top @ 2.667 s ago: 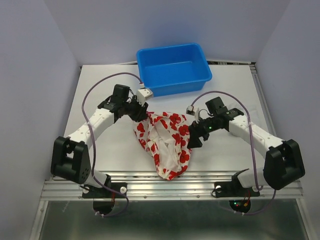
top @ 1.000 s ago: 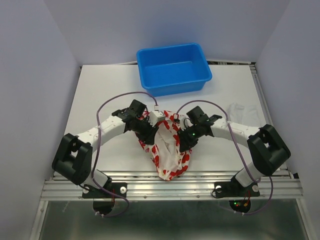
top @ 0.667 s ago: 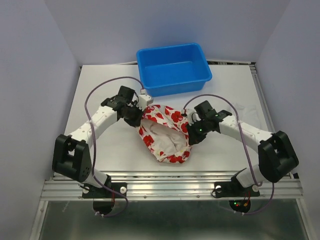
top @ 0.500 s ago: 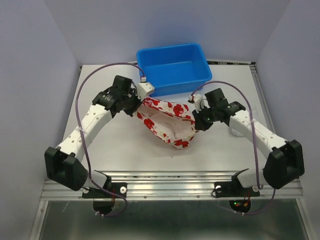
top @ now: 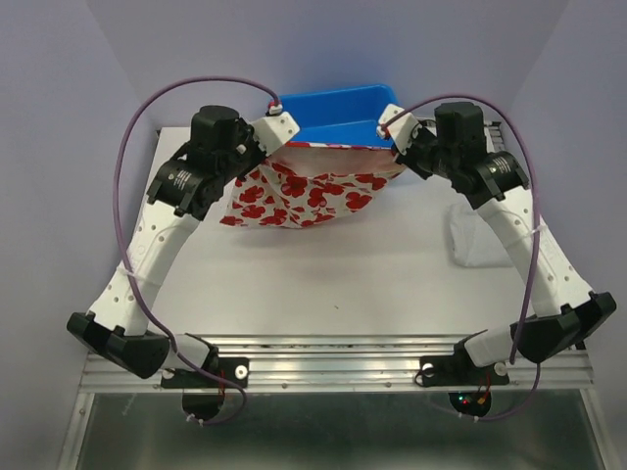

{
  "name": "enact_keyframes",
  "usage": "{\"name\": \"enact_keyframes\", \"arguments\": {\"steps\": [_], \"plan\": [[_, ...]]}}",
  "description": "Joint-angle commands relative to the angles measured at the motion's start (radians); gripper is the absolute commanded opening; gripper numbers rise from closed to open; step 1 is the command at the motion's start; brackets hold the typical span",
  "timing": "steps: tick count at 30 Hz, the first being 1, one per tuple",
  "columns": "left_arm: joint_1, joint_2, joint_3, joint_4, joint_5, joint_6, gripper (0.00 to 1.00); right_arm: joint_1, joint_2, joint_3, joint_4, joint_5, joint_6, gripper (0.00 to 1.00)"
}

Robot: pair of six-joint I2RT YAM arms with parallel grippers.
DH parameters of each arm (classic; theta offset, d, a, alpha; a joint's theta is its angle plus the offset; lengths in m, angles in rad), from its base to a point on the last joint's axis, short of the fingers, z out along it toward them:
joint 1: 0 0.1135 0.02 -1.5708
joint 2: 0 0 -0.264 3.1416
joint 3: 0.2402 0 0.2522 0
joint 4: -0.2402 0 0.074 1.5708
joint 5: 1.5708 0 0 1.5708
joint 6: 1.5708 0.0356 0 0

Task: Fold and stack the skirts
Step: Flatten the skirt out

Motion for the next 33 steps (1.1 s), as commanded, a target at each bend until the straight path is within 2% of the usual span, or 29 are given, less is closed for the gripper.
{"name": "enact_keyframes", "arguments": {"steps": [1, 2, 4, 5, 7, 10, 12, 16, 18, 20, 21, 22, 25, 26, 27, 28, 29, 30, 31, 32, 33], "plan": [[0.055, -0.136, -0.055, -0.114, -0.161, 0.104, 0.01, -0.083, -0.057, -0.015, -0.245, 0.270, -0.114, 0.01], [0.053, -0.162, -0.103, -0.130, -0.088, 0.122, 0.06, -0.083, -0.071, -0.088, -0.283, 0.256, -0.111, 0.01], [0.051, -0.220, -0.242, -0.191, 0.012, 0.142, 0.09, -0.083, -0.102, -0.179, -0.311, 0.187, -0.094, 0.01], [0.045, -0.228, -0.284, -0.219, 0.138, 0.166, 0.11, -0.083, -0.120, -0.252, -0.335, 0.117, -0.091, 0.01], [0.038, -0.230, -0.378, -0.312, 0.304, 0.206, 0.12, -0.072, -0.108, -0.300, -0.392, 0.041, -0.081, 0.03], [0.032, -0.209, -0.461, -0.380, 0.443, 0.266, 0.11, -0.034, -0.058, -0.349, -0.460, -0.101, -0.079, 0.07], [0.030, -0.181, -0.473, -0.389, 0.478, 0.285, 0.08, 0.000, -0.024, -0.363, -0.466, -0.140, -0.070, 0.09], [0.030, -0.010, -0.449, -0.349, 0.520, 0.280, 0.04, 0.043, 0.112, -0.368, -0.390, -0.213, -0.051, 0.09], [0.030, 0.055, -0.430, -0.334, 0.538, 0.279, 0.07, 0.043, 0.192, -0.328, -0.382, -0.232, -0.048, 0.09], [0.030, 0.150, -0.400, -0.312, 0.546, 0.274, 0.11, 0.043, 0.306, -0.246, -0.388, -0.249, -0.036, 0.17], [0.035, 0.175, -0.389, -0.297, 0.543, 0.273, 0.18, 0.043, 0.358, -0.218, -0.386, -0.252, -0.030, 0.22], [0.039, 0.219, -0.365, -0.288, 0.534, 0.263, 0.22, 0.043, 0.373, -0.192, -0.379, -0.249, -0.025, 0.39], [0.062, 0.265, -0.308, -0.279, 0.547, 0.251, 0.32, 0.043, 0.395, -0.087, -0.368, -0.229, -0.010, 0.57], [0.087, 0.282, -0.253, -0.291, 0.576, 0.251, 0.36, 0.043, 0.392, -0.064, -0.362, -0.224, 0.001, 0.69], [0.099, 0.290, -0.224, -0.305, 0.595, 0.256, 0.44, 0.031, 0.387, -0.041, -0.359, -0.223, 0.007, 0.72], [0.113, 0.298, -0.169, -0.344, 0.615, 0.262, 0.46, 0.014, 0.381, 0.003, -0.357, -0.233, 0.022, 0.76], [0.139, 0.298, -0.144, -0.364, 0.651, 0.269, 0.60, 0.003, 0.375, 0.023, -0.359, -0.246, 0.033, 0.78], [0.153, 0.295, -0.124, -0.378, 0.669, 0.279, 0.63, -0.008, 0.354, 0.042, -0.359, -0.258, 0.042, 0.80], [0.168, 0.282, -0.099, -0.404, 0.685, 0.286, 0.79, -0.030, 0.340, 0.066, -0.360, -0.293, 0.054, 0.83], [0.197, 0.275, -0.093, -0.412, 0.714, 0.291, 0.85, -0.043, 0.308, 0.071, -0.363, -0.310, 0.059, 0.85], [0.212, 0.267, -0.093, -0.414, 0.727, 0.292, 0.86, -0.057, 0.288, 0.068, -0.363, -0.328, 0.062, 0.87]]}}
